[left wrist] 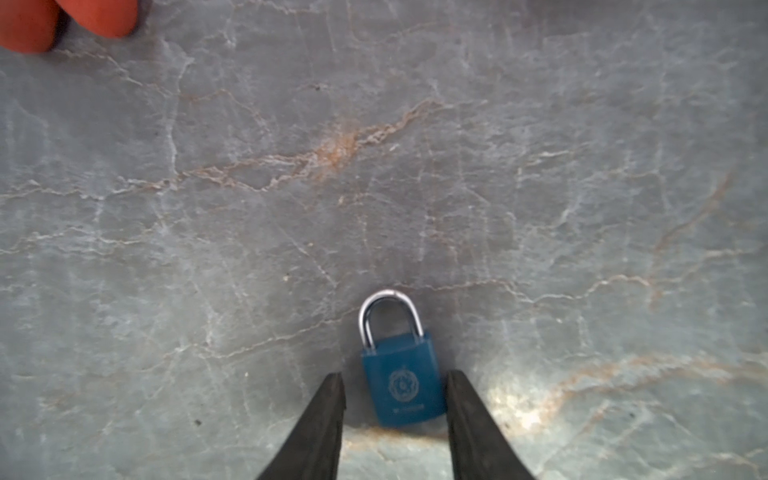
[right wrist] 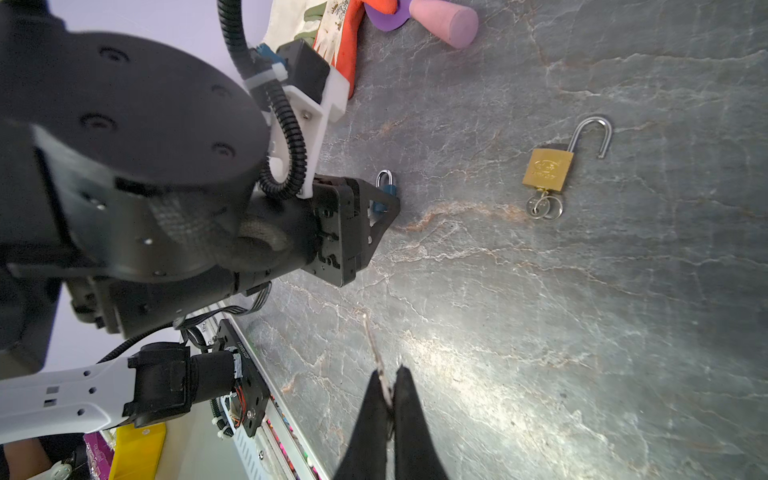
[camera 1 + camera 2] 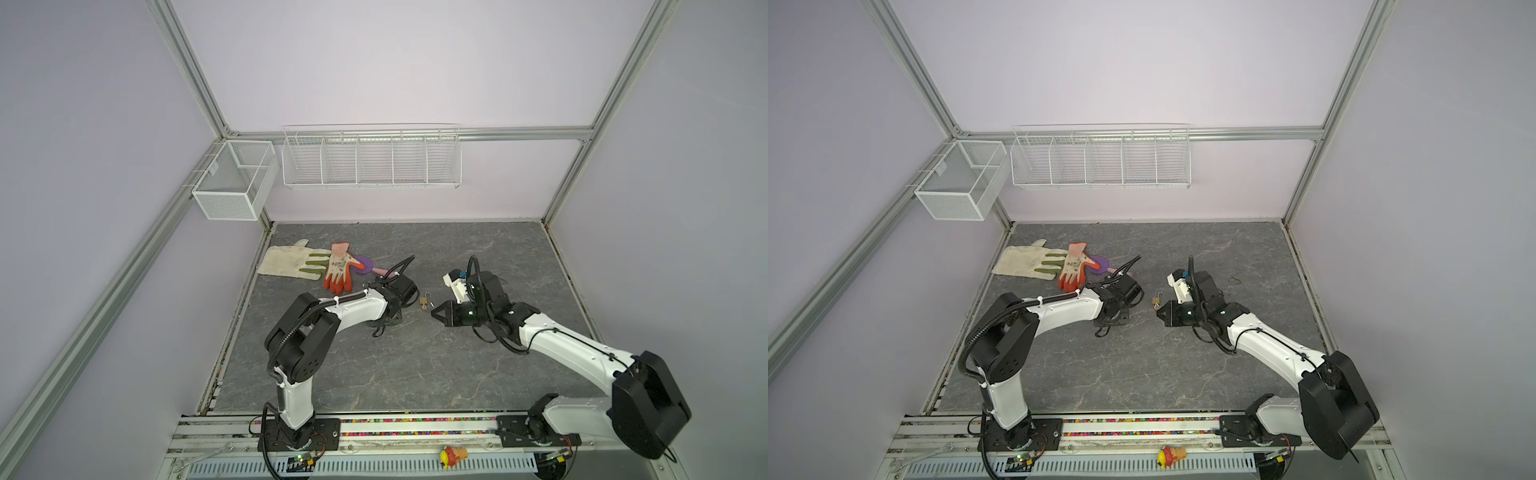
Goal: Unlock with the key
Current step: 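Close the left gripper on the blue padlock body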
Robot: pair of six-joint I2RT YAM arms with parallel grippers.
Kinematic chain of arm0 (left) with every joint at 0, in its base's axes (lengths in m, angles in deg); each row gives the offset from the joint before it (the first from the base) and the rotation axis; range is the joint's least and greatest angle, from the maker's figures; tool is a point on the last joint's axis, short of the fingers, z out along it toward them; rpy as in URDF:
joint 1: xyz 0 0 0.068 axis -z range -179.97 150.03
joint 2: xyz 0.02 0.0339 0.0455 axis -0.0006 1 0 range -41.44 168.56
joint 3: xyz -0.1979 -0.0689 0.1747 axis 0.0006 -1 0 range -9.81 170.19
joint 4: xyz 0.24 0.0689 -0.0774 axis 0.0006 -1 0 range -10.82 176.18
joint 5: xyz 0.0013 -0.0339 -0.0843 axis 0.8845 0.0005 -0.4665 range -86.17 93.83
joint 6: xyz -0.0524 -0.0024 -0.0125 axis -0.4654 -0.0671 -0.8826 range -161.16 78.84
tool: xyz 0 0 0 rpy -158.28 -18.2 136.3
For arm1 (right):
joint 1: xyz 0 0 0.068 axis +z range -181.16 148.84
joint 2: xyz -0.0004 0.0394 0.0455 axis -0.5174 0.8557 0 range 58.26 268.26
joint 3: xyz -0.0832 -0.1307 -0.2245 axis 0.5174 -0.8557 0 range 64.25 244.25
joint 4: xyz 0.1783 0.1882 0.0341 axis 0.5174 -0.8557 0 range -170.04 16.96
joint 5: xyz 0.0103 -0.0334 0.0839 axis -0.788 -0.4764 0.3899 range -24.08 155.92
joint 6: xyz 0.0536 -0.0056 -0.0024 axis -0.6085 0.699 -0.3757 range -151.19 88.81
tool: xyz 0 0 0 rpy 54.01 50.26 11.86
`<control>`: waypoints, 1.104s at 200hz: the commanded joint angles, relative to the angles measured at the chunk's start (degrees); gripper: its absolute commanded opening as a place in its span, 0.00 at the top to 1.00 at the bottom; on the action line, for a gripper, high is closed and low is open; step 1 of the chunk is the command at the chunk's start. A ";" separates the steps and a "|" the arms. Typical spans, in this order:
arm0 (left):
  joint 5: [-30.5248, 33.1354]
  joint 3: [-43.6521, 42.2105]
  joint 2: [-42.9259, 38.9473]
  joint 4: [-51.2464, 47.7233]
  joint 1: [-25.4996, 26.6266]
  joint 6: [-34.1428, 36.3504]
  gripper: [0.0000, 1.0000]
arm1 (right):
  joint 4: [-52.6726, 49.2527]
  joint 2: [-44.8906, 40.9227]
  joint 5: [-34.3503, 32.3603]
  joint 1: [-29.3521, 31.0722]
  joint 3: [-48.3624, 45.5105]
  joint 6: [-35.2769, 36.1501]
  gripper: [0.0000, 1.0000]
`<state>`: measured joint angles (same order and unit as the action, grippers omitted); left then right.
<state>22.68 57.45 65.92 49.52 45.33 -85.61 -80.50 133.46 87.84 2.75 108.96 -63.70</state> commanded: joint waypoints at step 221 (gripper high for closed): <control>-4.59 -2.66 0.89 5.29 -1.98 -3.81 0.62 | 0.10 0.91 -0.33 0.26 0.56 1.05 0.94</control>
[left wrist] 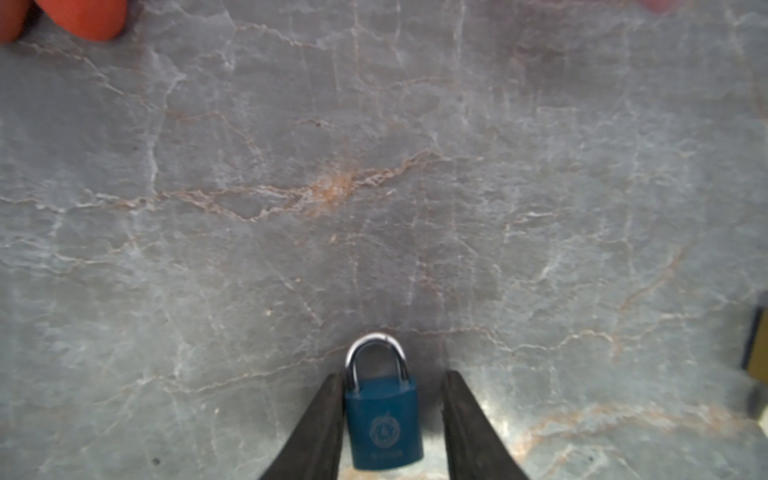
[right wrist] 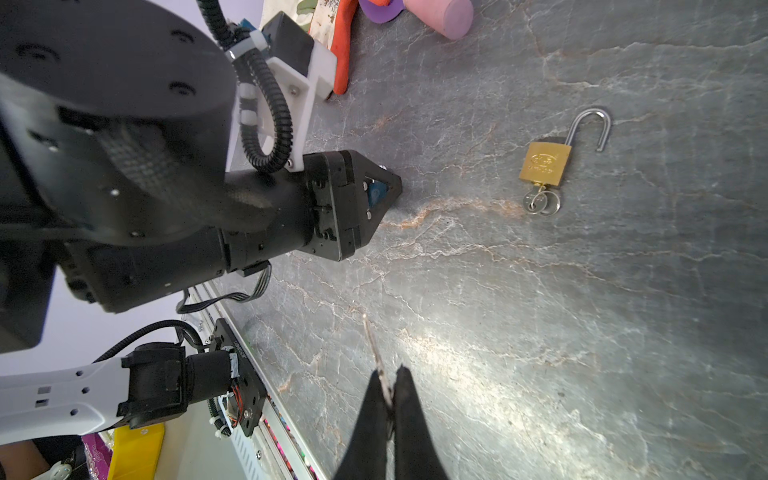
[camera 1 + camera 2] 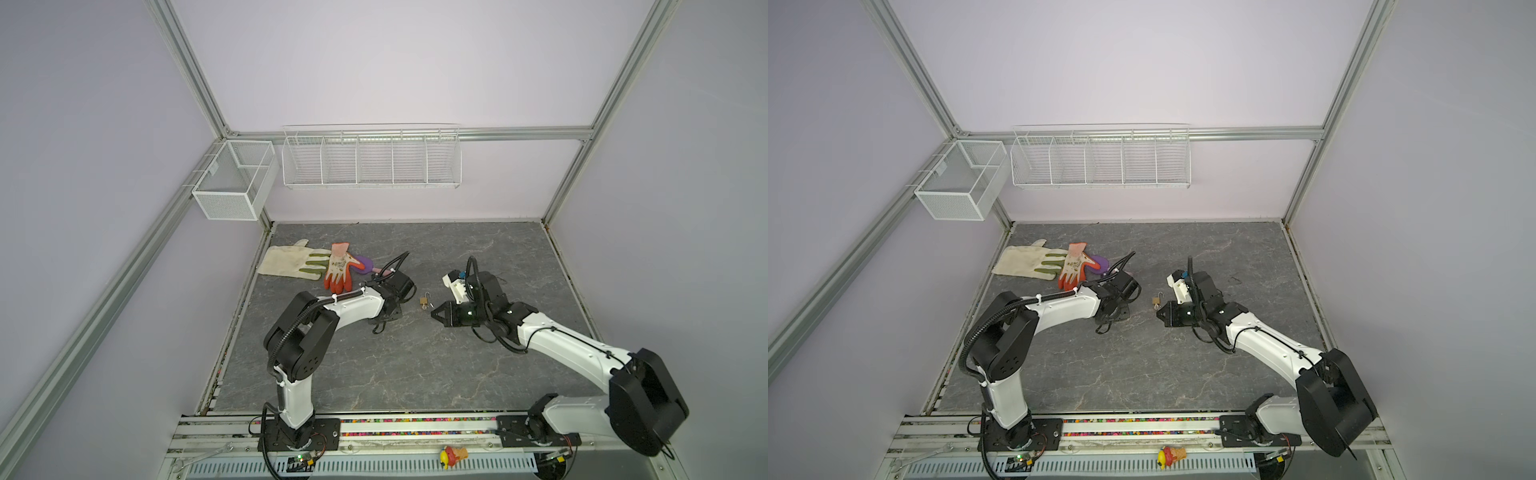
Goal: Unlock with the key
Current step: 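Close the left gripper on the blue padlock body, then lift the blue padlock with the left gripper while the right gripper approaches it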
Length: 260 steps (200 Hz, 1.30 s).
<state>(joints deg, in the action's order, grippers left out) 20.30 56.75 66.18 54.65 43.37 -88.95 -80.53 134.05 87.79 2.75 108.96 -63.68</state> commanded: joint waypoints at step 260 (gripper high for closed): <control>-2.67 -3.21 -0.41 -4.32 -0.18 2.49 0.89 | 0.81 0.76 -0.50 0.20 0.86 -0.12 0.94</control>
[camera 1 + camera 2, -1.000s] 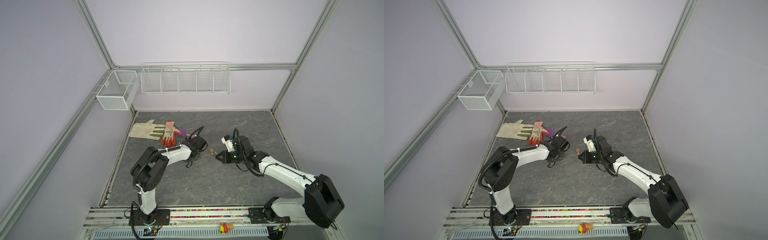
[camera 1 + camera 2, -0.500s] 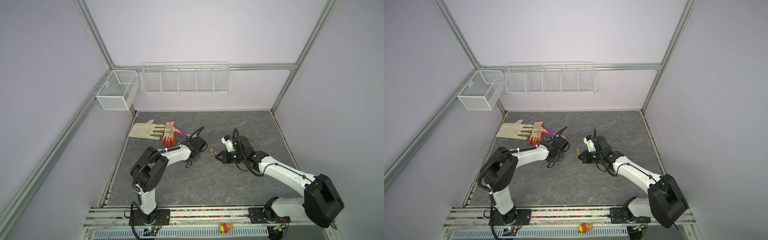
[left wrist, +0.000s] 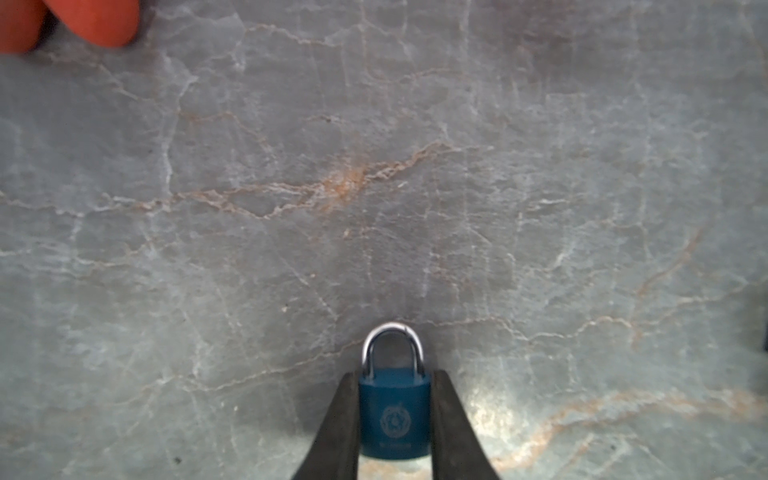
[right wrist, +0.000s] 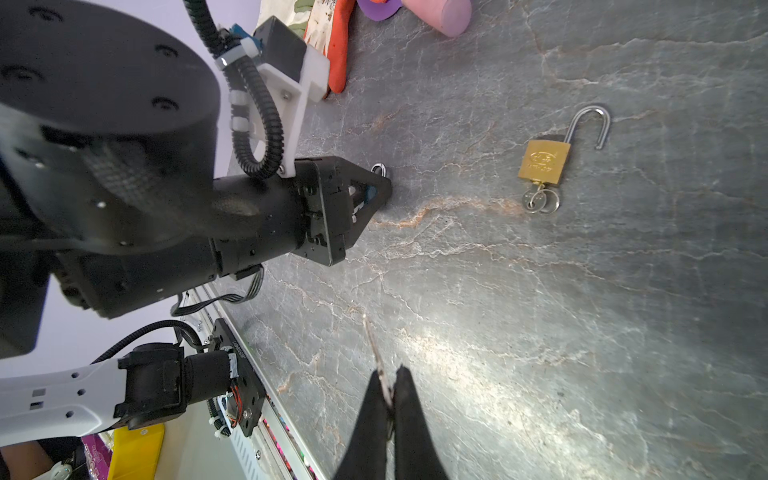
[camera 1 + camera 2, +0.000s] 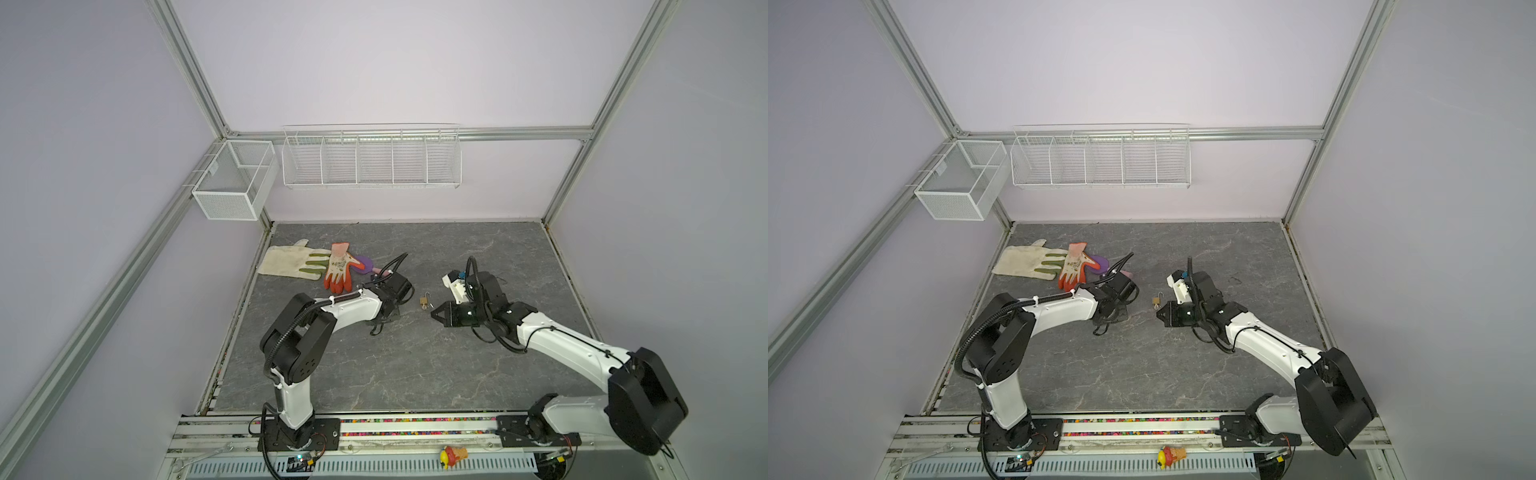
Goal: Unlock with the key
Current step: 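Lift the blue padlock with the left gripper while the right gripper approaches it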
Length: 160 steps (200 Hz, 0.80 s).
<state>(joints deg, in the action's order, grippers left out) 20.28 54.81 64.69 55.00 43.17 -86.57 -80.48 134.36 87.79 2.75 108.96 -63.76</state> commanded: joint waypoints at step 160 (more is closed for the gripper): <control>-3.00 1.24 -17.19 -6.08 0.20 -2.97 1.00 | 2.19 -4.12 -4.06 1.30 -1.62 -7.21 0.94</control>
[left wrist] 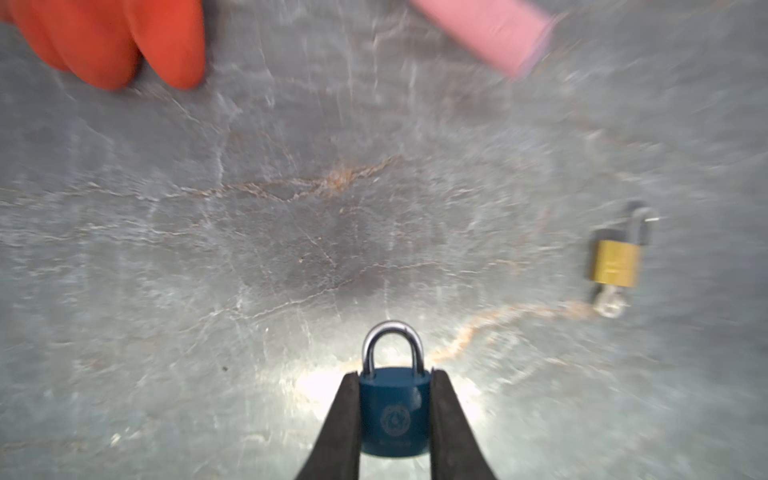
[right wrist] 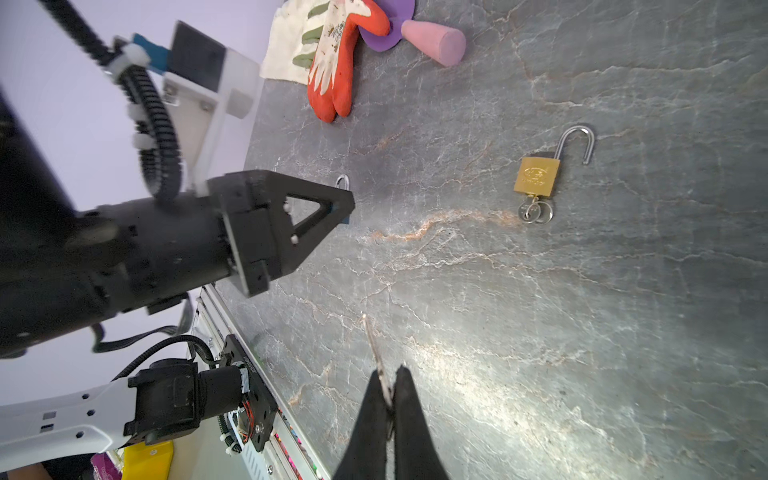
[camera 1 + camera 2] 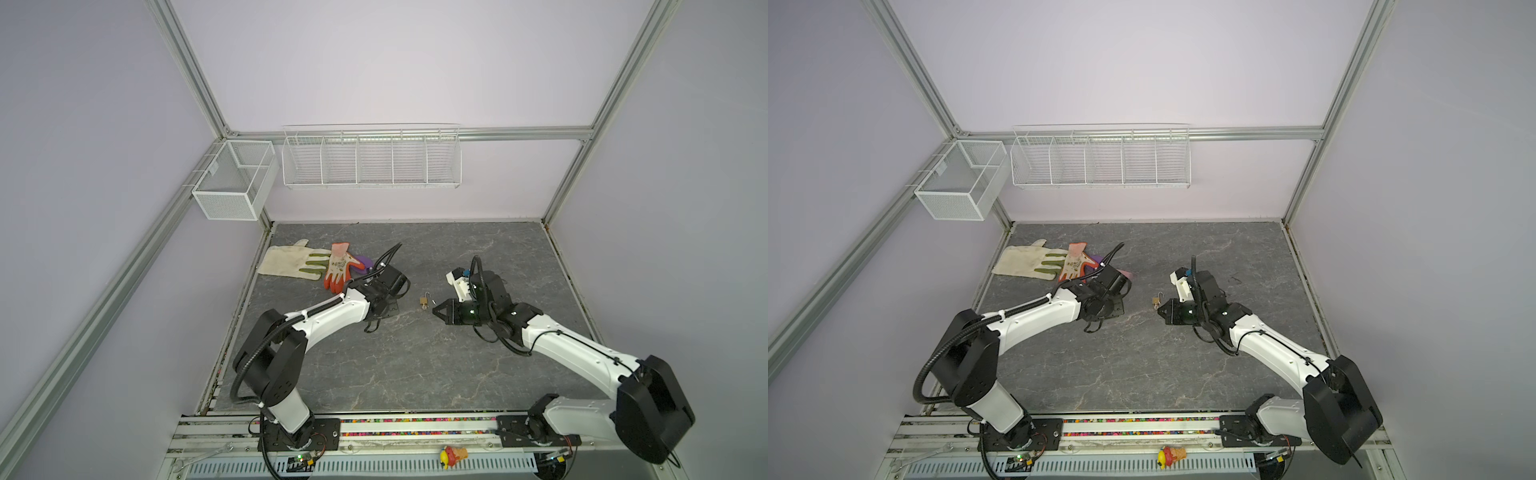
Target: Unlock with the key
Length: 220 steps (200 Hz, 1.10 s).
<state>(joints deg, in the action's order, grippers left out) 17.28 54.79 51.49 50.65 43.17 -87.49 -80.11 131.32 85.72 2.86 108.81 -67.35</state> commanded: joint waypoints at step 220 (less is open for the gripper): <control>7.92 13.01 -11.57 -11.14 5.55 -3.89 1.00 | 31.94 13.70 -19.98 20.65 5.37 -22.99 0.94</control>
<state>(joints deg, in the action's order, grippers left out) 23.62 65.58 39.60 41.39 48.44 -92.54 -51.76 143.71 66.77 23.28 112.37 -88.13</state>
